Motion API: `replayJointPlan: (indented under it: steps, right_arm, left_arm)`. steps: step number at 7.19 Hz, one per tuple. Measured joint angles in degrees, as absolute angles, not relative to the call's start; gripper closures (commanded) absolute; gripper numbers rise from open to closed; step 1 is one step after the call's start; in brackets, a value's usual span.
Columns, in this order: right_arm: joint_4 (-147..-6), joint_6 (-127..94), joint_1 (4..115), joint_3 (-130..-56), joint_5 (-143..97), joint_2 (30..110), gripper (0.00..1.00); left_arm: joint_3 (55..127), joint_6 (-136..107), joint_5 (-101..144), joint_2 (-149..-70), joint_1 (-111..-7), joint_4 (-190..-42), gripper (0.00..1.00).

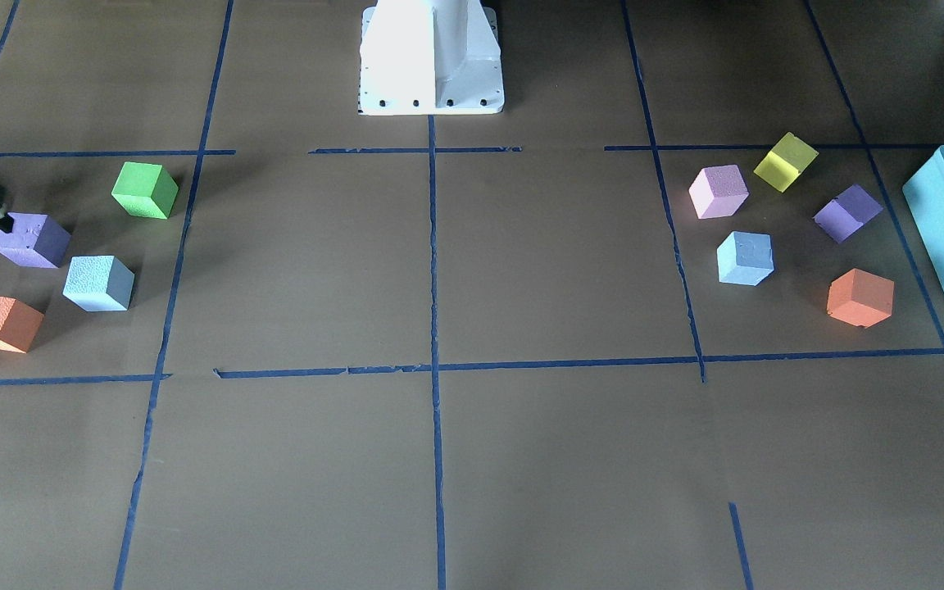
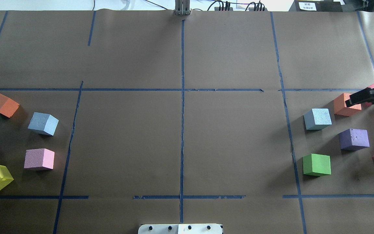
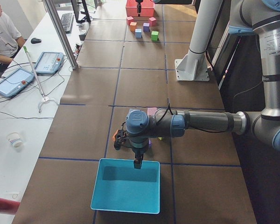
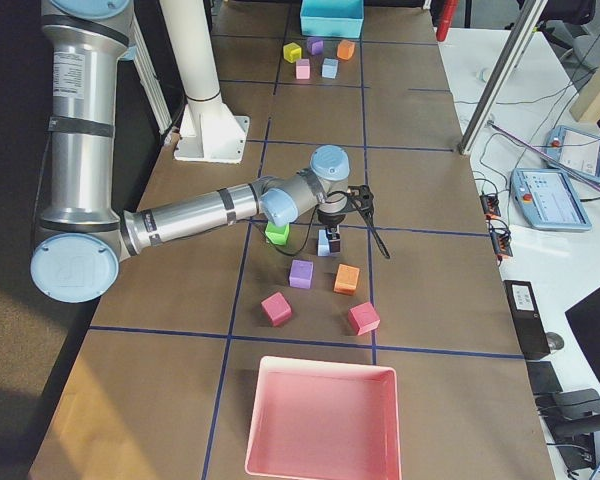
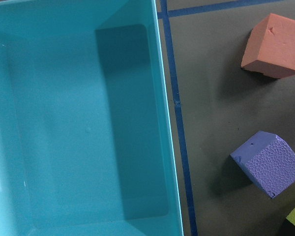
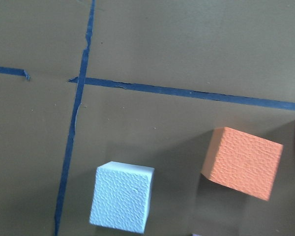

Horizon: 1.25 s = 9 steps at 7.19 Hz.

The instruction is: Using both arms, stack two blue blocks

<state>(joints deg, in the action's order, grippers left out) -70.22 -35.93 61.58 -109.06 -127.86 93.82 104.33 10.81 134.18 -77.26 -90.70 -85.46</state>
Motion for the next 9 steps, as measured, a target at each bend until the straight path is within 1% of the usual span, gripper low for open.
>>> replayJointPlan:
  steps: [2, 6, 7, 8, 9]
  right_arm:
    - [-64.2, -41.7, 54.3, -104.5, -122.0, 91.4, 0.00]
    - [-61.6, -42.5, 49.7, -100.4, -118.9, 90.4, 0.01]
    - [-61.5, -42.5, 49.1, -99.6, -118.7, 90.3, 0.27]
    - [-61.5, -42.6, 48.6, -98.9, -118.6, 90.2, 0.83]
    - [-61.5, -42.7, 48.3, -98.5, -118.5, 89.8, 0.97]
  left_arm:
    - [104.4, 10.8, 134.2, -77.3, -90.7, -85.6, 0.00]
    - [104.4, 10.8, 134.2, -77.3, -90.7, -85.8, 0.00]
    - [104.4, 10.8, 134.2, -77.3, -90.7, -85.8, 0.00]
    - [104.4, 10.8, 134.2, -77.3, -90.7, -85.8, 0.00]
    - [104.4, 10.8, 134.2, -77.3, -90.7, -85.8, 0.00]
